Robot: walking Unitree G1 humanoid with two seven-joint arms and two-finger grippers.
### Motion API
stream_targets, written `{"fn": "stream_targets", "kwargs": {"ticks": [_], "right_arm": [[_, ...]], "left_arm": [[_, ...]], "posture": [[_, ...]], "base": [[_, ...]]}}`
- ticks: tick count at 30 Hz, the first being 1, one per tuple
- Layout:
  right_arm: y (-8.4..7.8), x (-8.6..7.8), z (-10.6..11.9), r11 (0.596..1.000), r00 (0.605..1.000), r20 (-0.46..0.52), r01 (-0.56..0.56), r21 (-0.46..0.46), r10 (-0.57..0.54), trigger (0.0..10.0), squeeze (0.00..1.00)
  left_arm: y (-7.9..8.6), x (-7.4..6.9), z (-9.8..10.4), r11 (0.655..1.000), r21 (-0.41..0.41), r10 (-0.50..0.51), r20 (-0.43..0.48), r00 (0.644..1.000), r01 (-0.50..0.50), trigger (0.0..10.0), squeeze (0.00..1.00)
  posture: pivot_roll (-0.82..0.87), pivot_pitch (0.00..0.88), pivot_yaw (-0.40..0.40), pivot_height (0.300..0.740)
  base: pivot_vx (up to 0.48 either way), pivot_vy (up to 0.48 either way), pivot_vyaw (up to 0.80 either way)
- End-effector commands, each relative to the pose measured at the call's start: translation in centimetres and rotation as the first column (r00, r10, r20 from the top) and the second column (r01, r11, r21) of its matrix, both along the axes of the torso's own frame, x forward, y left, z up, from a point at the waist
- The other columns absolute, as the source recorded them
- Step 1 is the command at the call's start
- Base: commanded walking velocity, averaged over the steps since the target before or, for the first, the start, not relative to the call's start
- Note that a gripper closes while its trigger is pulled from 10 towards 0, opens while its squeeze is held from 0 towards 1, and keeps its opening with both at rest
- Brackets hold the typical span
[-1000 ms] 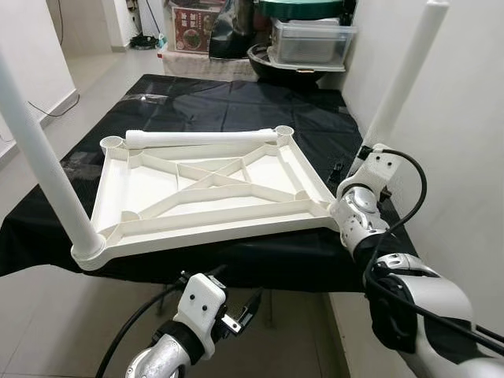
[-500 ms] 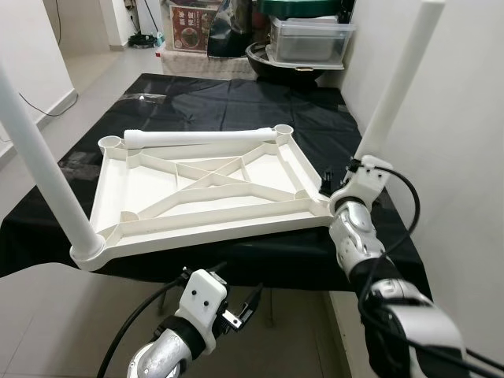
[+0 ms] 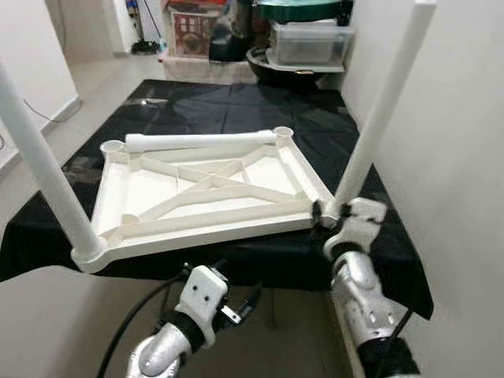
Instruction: Building children table
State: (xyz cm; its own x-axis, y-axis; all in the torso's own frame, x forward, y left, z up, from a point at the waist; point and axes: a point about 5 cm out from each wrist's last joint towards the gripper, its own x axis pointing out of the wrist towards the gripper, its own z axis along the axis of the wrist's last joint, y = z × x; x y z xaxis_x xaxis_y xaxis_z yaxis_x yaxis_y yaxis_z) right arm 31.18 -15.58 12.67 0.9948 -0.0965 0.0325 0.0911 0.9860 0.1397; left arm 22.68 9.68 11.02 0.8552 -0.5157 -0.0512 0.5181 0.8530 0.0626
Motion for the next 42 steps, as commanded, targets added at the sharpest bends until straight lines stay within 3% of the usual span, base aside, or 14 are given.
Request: {"fn": "stream_targets", "kwargs": {"ticks": [1,5,7,11,12,15,32,42], "right_arm": [[1.2,-1.5,-1.3,0.998,0.996,-0.082,-0.036,-0.060,0.031,10.0,0.00],[1.2,-2.4,-1.7,0.994,0.996,-0.091,-0.018,-0.112,0.008,10.0,0.00],[1.7,-3.3,-1.4,0.975,0.989,-0.049,-0.147,-0.165,0.141,10.0,0.00],[1.8,-3.6,-1.5,0.963,0.980,-0.063,-0.198,-0.182,0.189,10.0,0.00],[2.1,-4.3,-1.4,0.945,0.966,-0.059,-0.259,-0.199,0.252,10.0,0.00],[2.3,-4.9,-1.7,0.924,0.956,-0.058,-0.293,-0.246,0.287,10.0,0.00],[2.8,-5.3,-2.6,0.931,0.950,-0.143,-0.302,-0.206,0.277,10.0,0.00],[2.8,-5.1,-2.9,0.930,0.944,-0.175,-0.310,-0.197,0.278,10.0,0.00]], "left_arm": [[0.7,0.2,-0.4,0.999,0.004,0.054,-0.021,0.998,-0.053,10.0,0.00],[1.0,0.3,-0.2,0.996,-0.001,0.089,-0.017,0.996,-0.089,10.0,0.00],[1.2,0.2,-0.1,0.991,0.014,0.134,-0.018,0.991,-0.134,10.0,0.00],[1.1,0.2,0.0,0.989,0.016,0.144,-0.016,0.989,-0.144,10.0,0.00],[1.0,0.1,0.2,0.988,0.013,0.152,-0.016,0.988,-0.152,10.0,0.00],[0.7,0.1,0.3,0.986,0.011,0.164,-0.017,0.986,-0.164,10.0,0.00],[0.7,0.7,-0.8,0.983,0.030,0.181,-0.054,0.982,-0.179,10.0,0.00],[0.5,1.0,-1.1,0.985,0.060,0.166,-0.054,0.985,-0.163,10.0,0.00]], "posture": [[0.07,0.020,-0.024,0.740],[0.07,0.019,-0.017,0.740],[0.04,0.011,-0.007,0.740],[0.04,0.008,-0.006,0.740],[0.03,0.001,-0.001,0.740],[0.03,0.000,0.003,0.740],[0.04,0.000,-0.015,0.740],[0.04,0.000,-0.018,0.740]], "base": [[0.000,0.000,0.00],[0.000,0.000,0.00],[0.000,0.000,0.00],[0.000,0.000,0.00],[0.000,0.000,0.00],[0.000,0.000,0.00],[0.000,0.000,0.00],[-0.126,0.377,0.00]]}}
